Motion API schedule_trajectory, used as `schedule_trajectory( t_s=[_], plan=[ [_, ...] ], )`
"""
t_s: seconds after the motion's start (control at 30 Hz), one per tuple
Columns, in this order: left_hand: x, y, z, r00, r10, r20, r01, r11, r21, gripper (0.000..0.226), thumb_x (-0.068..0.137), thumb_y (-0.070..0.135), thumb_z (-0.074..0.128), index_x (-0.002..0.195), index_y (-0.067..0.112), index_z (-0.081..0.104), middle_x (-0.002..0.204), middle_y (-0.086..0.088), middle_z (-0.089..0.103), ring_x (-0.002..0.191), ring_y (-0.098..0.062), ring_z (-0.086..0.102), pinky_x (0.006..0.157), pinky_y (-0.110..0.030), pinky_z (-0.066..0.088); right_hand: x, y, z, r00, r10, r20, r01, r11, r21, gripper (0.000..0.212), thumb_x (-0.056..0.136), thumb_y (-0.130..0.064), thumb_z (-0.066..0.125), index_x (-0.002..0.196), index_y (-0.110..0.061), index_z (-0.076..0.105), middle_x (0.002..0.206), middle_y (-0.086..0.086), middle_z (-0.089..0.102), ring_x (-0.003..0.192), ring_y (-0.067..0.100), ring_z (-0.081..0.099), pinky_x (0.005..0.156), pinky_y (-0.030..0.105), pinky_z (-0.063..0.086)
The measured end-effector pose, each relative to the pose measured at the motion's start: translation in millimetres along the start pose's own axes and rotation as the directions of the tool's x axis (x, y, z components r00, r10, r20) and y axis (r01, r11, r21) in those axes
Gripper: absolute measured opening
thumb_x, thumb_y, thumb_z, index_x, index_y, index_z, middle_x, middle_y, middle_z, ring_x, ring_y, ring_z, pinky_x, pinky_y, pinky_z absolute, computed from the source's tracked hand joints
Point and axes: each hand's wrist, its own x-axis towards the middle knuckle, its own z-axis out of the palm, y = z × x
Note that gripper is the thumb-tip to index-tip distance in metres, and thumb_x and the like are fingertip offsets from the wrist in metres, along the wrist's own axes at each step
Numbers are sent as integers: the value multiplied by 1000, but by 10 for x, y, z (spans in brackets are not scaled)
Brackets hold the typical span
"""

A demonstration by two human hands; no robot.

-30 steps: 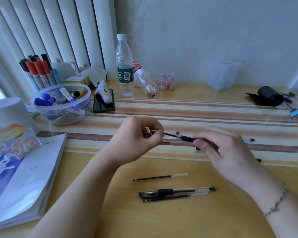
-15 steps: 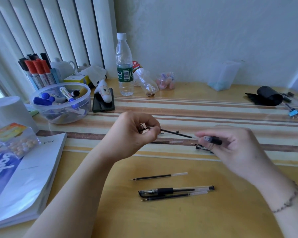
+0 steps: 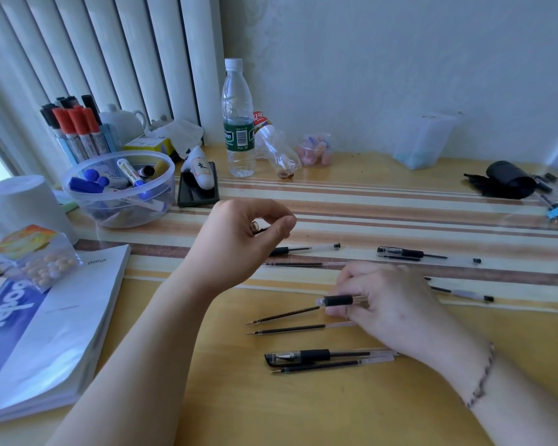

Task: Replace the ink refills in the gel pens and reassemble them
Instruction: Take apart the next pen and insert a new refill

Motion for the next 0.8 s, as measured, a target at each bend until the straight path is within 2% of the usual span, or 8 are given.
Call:
schedule_trajectory(
  t_s=[0.07, 0.17, 0.33, 0.47, 0.57, 0.63, 0.73, 0.8],
  plan=[
    [-1, -9, 5, 1000, -1, 12, 1, 1000, 12, 14, 93, 21, 63, 91, 12, 73, 76, 4, 69, 42, 13, 48, 42, -3, 29, -11, 28, -31, 1000, 8, 5, -8, 1000, 26, 31, 76, -63, 58, 91, -41, 74, 88, -29, 62, 71, -3, 58, 62, 15, 46],
    [3, -35, 9, 1000, -11, 25, 11, 999, 36, 14, 92, 24, 63, 94, 15, 73, 81, 5, 71, 44, 14, 49, 44, -4, 31, -36, 64, -103, 998, -1, 69, -9, 989, 149, 36, 69, -67, 59, 90, -41, 73, 98, -31, 60, 80, 3, 63, 73, 28, 53],
    [3, -41, 22, 996, -48, 78, 41, 995, 91, 12, 89, 27, 67, 97, 24, 75, 85, 15, 70, 55, 16, 54, 55, -5, 36, -41, 38, -125, 980, -76, 183, 70, 997, 39, 22, 75, -58, 65, 86, -39, 73, 100, -30, 54, 68, 8, 61, 68, 28, 49],
    [9, -57, 4, 981, -101, 165, 94, 994, 51, 8, 87, 21, 70, 92, 22, 76, 64, 30, 64, 57, 18, 55, 54, -1, 35, -53, 1, -132, 975, -102, 198, 116, 991, -62, 27, 82, -56, 53, 88, -36, 70, 99, -34, 50, 60, 8, 56, 63, 26, 44],
    [29, -95, 7, 974, -135, 183, 135, 991, 12, 10, 86, 20, 70, 92, 26, 76, 80, 23, 70, 70, 16, 60, 62, 0, 38, -71, 76, -231, 996, -17, 89, 23, 998, -62, 13, 86, -30, 54, 89, -37, 65, 94, -37, 50, 60, 2, 58, 58, 23, 47],
    [34, -102, 10, 969, -147, 200, 158, 987, -39, 11, 87, 19, 69, 92, 26, 76, 84, 20, 73, 80, 12, 64, 71, -3, 43, -89, 233, -297, 993, 99, -68, -99, 995, 7, 30, 86, -12, 58, 86, -42, 59, 81, -31, 60, 58, 1, 58, 48, 17, 41],
    [32, -84, 6, 966, -127, 225, 153, 983, -104, 16, 88, 14, 68, 90, 27, 76, 87, 17, 75, 92, 3, 68, 87, -19, 53, -98, 385, -325, 943, 223, -249, -193, 971, 140, 37, 87, -4, 61, 78, -40, 58, 58, -13, 63, 46, 8, 47, 39, 17, 28],
    [32, -62, -1, 967, -110, 230, 149, 975, -162, 18, 88, 11, 67, 88, 27, 75, 85, 15, 76, 92, 0, 69, 89, -25, 55, -89, 383, -304, 932, 244, -267, -208, 966, 155, 34, 86, -5, 63, 80, -38, 60, 54, -8, 62, 45, 9, 45, 40, 21, 29]
  ],
)
